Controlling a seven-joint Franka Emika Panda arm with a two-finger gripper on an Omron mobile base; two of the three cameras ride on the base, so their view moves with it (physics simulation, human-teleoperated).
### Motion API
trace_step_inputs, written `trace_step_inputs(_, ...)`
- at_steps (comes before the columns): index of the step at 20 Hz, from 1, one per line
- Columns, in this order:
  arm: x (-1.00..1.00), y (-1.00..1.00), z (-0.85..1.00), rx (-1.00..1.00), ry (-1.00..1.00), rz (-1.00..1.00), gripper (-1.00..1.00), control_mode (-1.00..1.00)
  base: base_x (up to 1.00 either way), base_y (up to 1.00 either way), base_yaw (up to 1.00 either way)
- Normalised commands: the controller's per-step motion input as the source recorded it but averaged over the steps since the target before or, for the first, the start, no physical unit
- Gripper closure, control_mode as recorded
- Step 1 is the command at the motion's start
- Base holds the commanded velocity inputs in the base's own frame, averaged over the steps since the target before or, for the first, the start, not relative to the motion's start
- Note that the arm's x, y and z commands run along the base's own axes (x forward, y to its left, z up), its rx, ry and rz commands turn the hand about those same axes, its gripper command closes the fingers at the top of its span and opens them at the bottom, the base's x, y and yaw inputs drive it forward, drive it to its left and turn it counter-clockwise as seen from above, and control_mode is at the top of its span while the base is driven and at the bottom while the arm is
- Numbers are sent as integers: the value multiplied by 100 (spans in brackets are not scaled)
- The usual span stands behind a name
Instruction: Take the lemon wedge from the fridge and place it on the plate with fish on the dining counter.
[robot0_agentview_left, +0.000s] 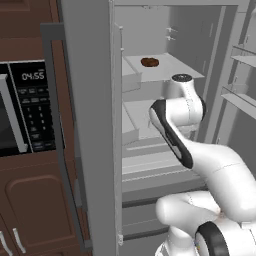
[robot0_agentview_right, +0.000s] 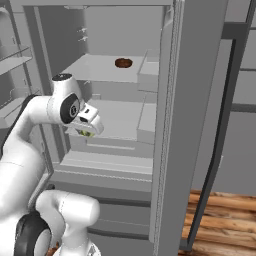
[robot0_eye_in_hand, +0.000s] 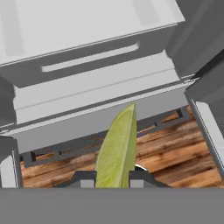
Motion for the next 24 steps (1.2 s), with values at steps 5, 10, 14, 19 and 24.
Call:
trace_step_inputs(5,-20,0,5,-2,-12,0,100,-100,0,0,0)
trace_step_inputs(10,0,0,0,0,0,0,100,-100,0,0,0)
trace_step_inputs(14,-20,0,0,0,0,0,100,-100,0,0,0)
trace_step_inputs(19,-19,0,-6,0,0,2,100,100,-80,0,18)
trace_step_inputs(24,0,0,0,0,0,0,100,100,-100,0,40)
